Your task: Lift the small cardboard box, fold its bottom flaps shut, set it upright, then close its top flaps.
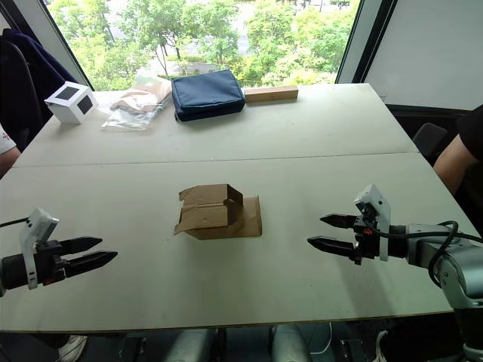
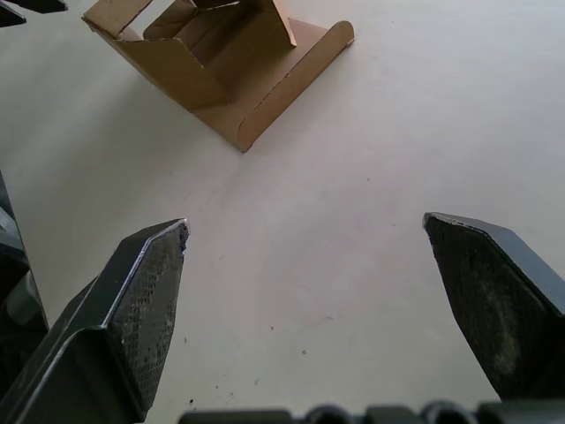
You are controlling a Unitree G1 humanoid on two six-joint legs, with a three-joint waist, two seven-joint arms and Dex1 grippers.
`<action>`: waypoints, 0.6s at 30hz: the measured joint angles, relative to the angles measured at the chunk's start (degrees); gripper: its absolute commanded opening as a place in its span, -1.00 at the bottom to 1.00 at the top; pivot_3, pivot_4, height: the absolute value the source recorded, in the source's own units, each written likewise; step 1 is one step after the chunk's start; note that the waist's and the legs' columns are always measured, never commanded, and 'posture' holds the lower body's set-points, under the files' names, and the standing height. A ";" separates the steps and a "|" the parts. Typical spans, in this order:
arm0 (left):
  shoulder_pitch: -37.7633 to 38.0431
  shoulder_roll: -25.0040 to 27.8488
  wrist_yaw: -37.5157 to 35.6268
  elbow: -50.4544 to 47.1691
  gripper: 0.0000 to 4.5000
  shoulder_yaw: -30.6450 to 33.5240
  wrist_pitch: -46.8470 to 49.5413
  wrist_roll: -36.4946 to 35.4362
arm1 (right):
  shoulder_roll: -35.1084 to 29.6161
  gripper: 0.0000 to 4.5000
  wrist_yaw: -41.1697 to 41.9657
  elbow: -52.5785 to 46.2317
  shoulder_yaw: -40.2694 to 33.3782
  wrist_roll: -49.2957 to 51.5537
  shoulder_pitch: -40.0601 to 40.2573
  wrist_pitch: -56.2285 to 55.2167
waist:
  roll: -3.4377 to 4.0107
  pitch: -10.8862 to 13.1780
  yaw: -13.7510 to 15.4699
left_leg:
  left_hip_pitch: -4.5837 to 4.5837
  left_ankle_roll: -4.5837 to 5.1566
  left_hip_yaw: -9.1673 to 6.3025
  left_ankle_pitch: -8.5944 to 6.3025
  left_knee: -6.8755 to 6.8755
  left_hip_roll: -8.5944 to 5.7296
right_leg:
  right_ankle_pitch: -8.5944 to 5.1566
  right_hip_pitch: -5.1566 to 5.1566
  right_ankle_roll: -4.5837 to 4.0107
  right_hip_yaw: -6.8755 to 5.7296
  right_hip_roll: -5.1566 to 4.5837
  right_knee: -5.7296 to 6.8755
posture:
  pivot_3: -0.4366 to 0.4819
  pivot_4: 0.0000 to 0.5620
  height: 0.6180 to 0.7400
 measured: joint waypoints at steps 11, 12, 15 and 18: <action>-0.99 -0.21 0.06 0.00 1.00 0.00 0.08 -0.12 | -0.01 0.99 0.10 0.14 0.08 -0.50 0.35 -0.20 | 0.00 0.00 0.01 | 0.00 0.00 0.00 0.00 0.00 0.00 | 0.00 0.00 0.00 0.00 0.00 0.00 | -0.05 -0.47 0.95; -1.38 -0.36 0.16 0.00 1.00 0.00 0.24 -0.44 | -0.01 0.99 0.11 0.18 0.08 -0.55 0.41 -0.24 | 0.00 0.00 0.02 | 0.00 0.00 0.00 0.00 0.00 0.00 | 0.00 0.00 0.00 0.00 0.00 0.00 | -0.05 -0.47 0.95; -2.07 -0.64 0.40 -0.12 1.00 -0.02 0.40 -1.07 | -0.02 0.99 0.10 0.22 0.04 -0.74 0.67 -0.41 | 0.00 0.00 0.02 | 0.00 0.00 0.00 0.00 0.01 0.00 | 0.00 0.00 0.00 0.00 0.00 0.00 | -0.05 -0.47 0.95; -2.36 -0.64 0.46 -0.66 1.00 -0.18 0.37 -1.07 | -0.03 0.99 0.09 0.23 0.04 -1.21 1.14 -0.44 | 0.00 0.00 0.02 | 0.00 0.00 0.00 0.00 0.01 0.00 | 0.00 0.00 0.00 -0.01 0.00 0.00 | -0.05 -0.47 0.95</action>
